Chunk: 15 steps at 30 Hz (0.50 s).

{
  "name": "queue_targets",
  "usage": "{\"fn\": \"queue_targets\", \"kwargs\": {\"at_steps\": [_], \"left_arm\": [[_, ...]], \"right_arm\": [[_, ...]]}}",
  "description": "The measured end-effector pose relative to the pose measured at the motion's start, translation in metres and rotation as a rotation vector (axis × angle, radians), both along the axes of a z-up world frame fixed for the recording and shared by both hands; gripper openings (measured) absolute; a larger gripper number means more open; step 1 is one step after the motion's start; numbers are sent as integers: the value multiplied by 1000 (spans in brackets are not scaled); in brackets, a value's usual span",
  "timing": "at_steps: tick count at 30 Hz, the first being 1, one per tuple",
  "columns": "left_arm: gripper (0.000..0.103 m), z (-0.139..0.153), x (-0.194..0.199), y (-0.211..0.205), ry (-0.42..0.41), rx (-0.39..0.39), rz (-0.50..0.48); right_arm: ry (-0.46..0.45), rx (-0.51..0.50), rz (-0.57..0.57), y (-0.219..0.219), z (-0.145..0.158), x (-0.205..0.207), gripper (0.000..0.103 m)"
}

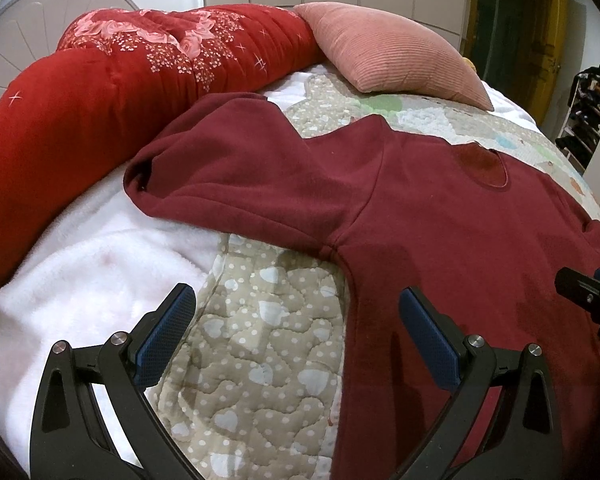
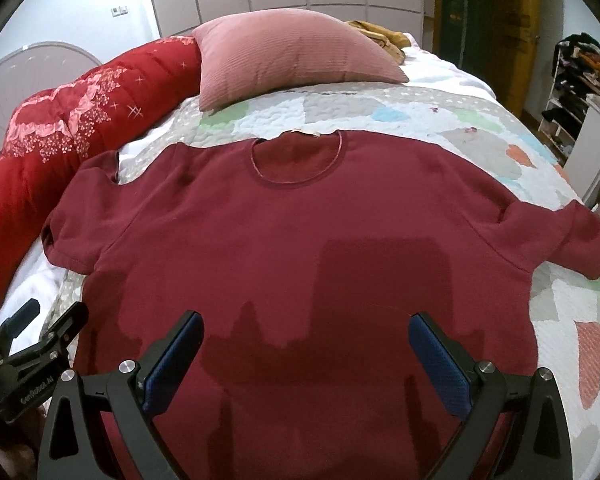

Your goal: Fold small clothes

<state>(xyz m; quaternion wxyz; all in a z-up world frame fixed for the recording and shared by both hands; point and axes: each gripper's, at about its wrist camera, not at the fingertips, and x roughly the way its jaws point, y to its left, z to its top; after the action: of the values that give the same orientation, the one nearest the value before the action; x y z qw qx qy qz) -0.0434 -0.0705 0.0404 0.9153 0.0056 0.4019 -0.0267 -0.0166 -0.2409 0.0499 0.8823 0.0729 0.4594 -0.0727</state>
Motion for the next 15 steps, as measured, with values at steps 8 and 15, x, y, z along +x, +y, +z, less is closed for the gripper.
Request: {"fn": "queue_targets", "kwargs": {"at_steps": [8,15], "left_arm": [[102,-1,4,3,11,-4,6],[102,-1,8,8,16,-15,7]], "right_arm": [[5,11,30,10,-1,10,102],[13,16,55,21,-4,19,102]]}}
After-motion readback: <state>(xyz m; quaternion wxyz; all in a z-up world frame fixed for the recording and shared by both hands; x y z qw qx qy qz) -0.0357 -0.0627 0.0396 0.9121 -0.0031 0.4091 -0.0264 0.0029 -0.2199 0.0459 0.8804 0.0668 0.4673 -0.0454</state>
